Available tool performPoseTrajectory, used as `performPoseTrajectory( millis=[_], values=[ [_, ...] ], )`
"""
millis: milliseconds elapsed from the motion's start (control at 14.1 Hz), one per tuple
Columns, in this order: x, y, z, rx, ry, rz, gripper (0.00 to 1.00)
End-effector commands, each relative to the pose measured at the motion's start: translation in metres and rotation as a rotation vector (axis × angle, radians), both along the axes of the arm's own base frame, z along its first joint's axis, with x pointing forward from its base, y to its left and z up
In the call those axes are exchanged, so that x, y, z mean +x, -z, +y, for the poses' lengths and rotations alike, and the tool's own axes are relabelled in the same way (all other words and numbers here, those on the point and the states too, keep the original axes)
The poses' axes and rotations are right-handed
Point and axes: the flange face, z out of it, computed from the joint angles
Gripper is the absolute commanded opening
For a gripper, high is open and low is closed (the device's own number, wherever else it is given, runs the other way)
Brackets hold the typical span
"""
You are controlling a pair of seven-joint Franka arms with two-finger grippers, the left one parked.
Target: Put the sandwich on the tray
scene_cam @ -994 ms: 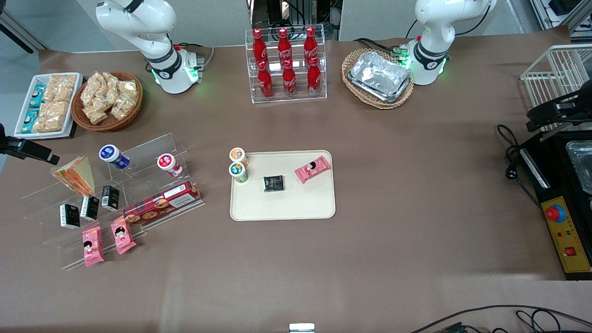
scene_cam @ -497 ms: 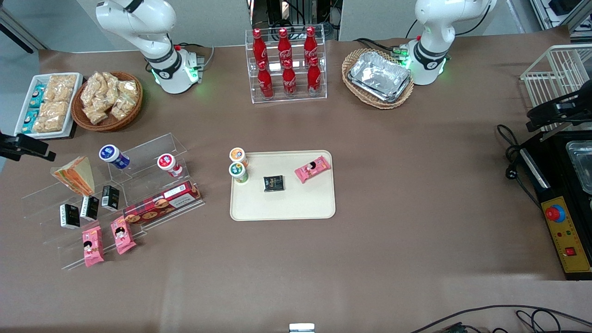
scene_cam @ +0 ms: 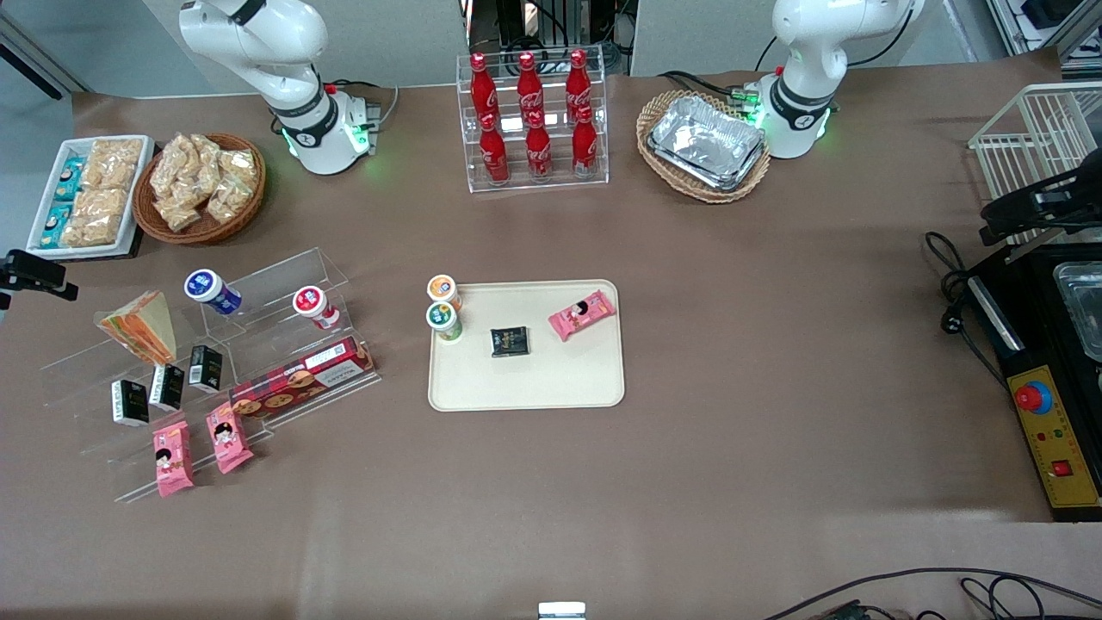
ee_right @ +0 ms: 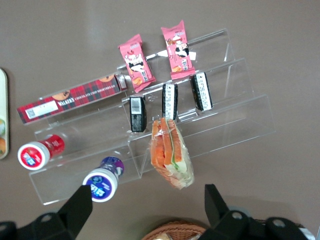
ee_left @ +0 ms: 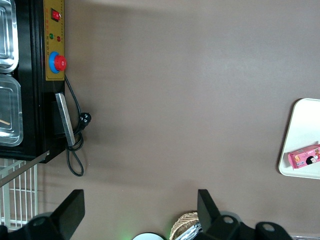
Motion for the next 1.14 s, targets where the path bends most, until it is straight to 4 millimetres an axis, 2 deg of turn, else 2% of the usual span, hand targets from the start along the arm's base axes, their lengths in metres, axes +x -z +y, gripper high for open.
performPoseTrajectory(
  millis=[0,284,781,1065],
  values=[
    [-0.012,0.024,-0.009,0.003,-0.086,0.007,1.00],
    [-0.022,0.072,-0.001,-0.001,-0.126,-0.021,1.00],
    [-0.033,0.113,-0.007,-0.015,-0.215,-0.055,1.00],
    [-0.043,0.134,-0.017,-0.056,-0.233,-0.084,1.00]
  ],
)
